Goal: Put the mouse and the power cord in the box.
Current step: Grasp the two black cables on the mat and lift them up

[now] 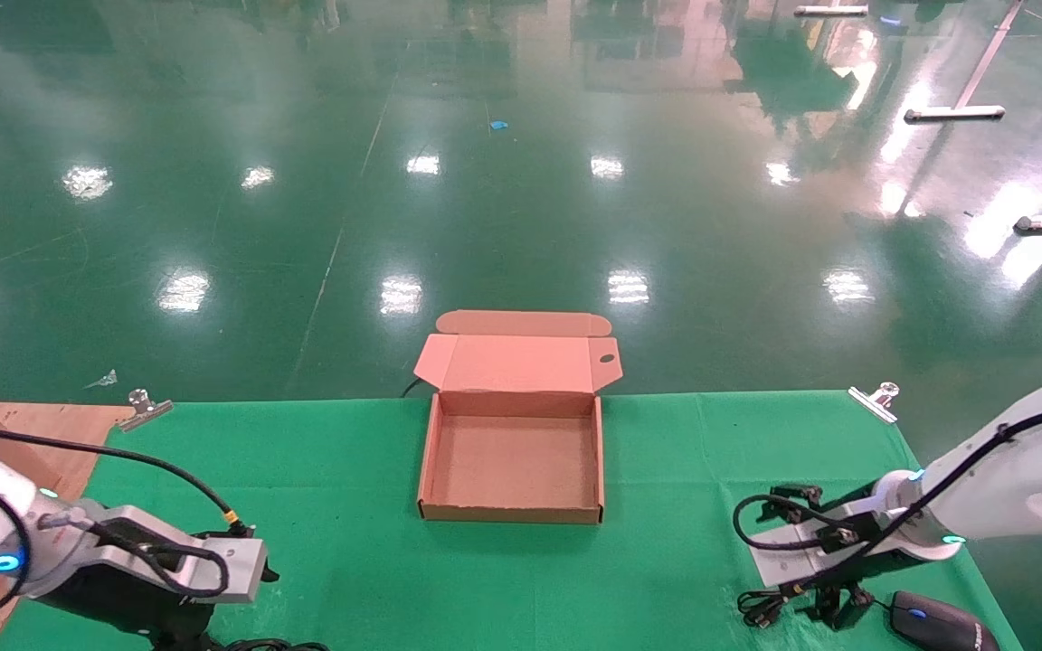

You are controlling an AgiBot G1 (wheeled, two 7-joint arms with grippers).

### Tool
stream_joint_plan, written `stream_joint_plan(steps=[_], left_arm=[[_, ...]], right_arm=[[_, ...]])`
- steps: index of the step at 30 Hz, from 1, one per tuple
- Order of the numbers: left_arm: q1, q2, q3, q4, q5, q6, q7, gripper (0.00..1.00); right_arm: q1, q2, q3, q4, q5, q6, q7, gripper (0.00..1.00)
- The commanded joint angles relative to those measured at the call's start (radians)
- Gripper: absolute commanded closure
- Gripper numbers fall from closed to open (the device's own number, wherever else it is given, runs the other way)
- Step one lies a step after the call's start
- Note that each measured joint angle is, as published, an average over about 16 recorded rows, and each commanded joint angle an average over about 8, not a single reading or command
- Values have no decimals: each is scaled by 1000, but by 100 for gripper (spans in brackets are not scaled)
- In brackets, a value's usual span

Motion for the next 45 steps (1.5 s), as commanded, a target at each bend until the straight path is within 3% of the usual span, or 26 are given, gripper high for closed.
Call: stream_joint_plan(steps=[1, 7, 15, 33, 41, 45], left_arm=[[1, 23, 2, 46, 7, -35, 22, 0], [17, 55, 11, 112, 25, -125, 55, 0], [1, 55, 9, 162, 24, -133, 87, 0], [9, 55, 3, 220, 11, 41, 146, 0], [15, 70, 2, 231, 9, -11, 142, 0], [17, 77, 2, 233, 10, -66, 138, 0]], right_arm=[[-2, -24, -1, -43, -7, 63, -20, 0], [-10, -57, 5, -109, -3, 156, -44, 0], [2, -54, 16, -159, 13, 154, -82, 0], [42, -7, 42, -204, 53, 15, -146, 0], [47, 11, 46, -220, 60, -102, -176, 0], [44, 16, 45, -225, 58, -123, -182, 0]])
